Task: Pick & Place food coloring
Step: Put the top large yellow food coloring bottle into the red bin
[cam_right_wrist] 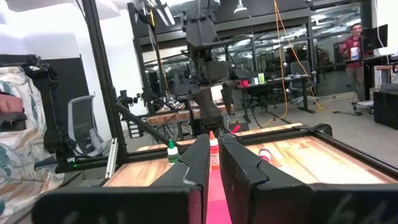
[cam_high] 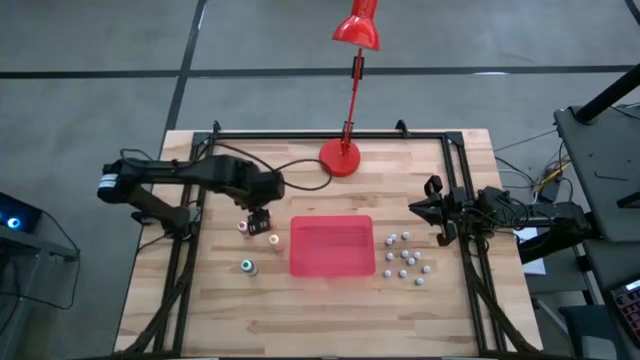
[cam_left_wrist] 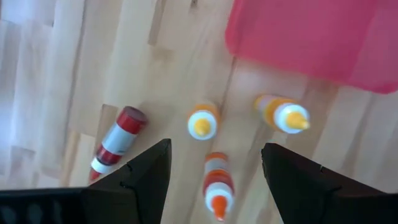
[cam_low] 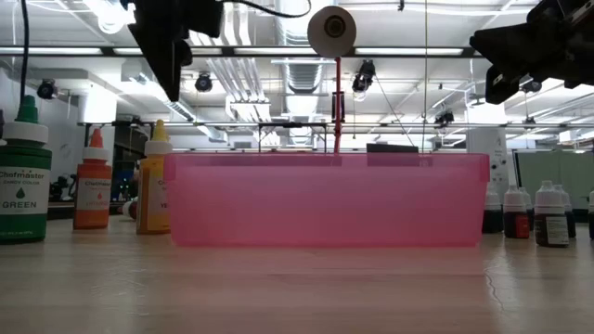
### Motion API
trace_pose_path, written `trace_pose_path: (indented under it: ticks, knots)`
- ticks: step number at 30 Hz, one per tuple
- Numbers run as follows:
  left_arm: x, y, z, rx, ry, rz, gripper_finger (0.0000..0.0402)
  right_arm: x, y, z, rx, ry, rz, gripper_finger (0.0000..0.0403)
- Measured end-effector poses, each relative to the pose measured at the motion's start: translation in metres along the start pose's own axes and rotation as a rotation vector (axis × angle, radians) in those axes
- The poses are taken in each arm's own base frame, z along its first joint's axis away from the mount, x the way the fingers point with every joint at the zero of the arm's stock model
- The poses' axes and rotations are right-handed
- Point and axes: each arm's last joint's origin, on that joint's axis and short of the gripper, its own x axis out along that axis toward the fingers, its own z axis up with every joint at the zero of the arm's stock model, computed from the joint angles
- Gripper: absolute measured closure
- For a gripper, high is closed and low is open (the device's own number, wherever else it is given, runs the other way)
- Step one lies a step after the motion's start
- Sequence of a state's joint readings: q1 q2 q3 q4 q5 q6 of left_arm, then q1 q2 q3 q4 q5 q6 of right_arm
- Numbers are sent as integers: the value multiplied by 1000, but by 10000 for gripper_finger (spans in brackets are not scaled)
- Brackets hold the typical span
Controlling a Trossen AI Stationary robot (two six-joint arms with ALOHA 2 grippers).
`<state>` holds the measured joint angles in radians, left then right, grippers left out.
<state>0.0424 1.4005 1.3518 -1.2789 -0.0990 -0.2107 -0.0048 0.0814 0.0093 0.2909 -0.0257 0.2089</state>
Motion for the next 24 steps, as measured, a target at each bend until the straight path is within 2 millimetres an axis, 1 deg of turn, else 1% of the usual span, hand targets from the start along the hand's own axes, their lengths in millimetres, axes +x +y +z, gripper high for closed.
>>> trace_pose_path:
  ticks: [6, 11, 18, 24]
  knots:
    - [13, 12, 7, 92, 50, 20, 180, 0, 0, 0, 0, 0, 0, 374]
    - [30, 20, 6, 127, 114, 29, 180, 0, 0, 0, 0, 2, 0, 374]
    - [49, 19, 2, 128, 181, 5, 180, 0, 0, 0, 0, 4, -1, 374]
    - [54, 18, 5, 85, 150, -28, 180, 0, 0, 0, 0, 3, -1, 374]
